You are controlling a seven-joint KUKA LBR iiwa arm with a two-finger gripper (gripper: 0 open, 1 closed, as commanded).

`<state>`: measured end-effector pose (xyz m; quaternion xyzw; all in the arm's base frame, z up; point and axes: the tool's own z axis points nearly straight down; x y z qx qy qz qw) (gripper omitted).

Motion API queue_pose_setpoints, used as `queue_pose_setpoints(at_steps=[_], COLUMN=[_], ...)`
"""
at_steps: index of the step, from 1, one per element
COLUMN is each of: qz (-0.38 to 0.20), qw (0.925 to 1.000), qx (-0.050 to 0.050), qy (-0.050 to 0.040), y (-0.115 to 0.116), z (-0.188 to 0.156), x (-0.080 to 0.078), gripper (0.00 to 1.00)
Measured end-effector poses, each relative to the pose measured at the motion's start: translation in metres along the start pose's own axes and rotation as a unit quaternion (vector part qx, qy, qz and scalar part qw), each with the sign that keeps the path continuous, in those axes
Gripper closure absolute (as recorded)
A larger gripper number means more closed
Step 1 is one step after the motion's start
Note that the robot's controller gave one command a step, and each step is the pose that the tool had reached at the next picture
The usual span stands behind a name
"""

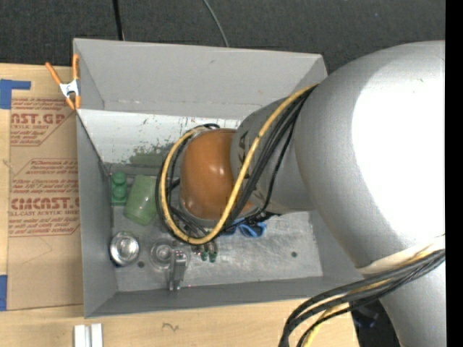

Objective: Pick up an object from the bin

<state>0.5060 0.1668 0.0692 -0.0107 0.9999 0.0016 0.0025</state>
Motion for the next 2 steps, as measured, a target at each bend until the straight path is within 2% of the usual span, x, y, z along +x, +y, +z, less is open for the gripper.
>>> queue_pose_setpoints(at_steps=[1, 2], qz=[0.0, -0.021], qw=[1.0, 0.9998], qx=[0.0, 0.001], qy=[-0.0022, -0.0019], y=[0.0, -0.021], z=[-0.004, -0.156], x=[-0.002, -0.002], gripper=[1.0, 1.0])
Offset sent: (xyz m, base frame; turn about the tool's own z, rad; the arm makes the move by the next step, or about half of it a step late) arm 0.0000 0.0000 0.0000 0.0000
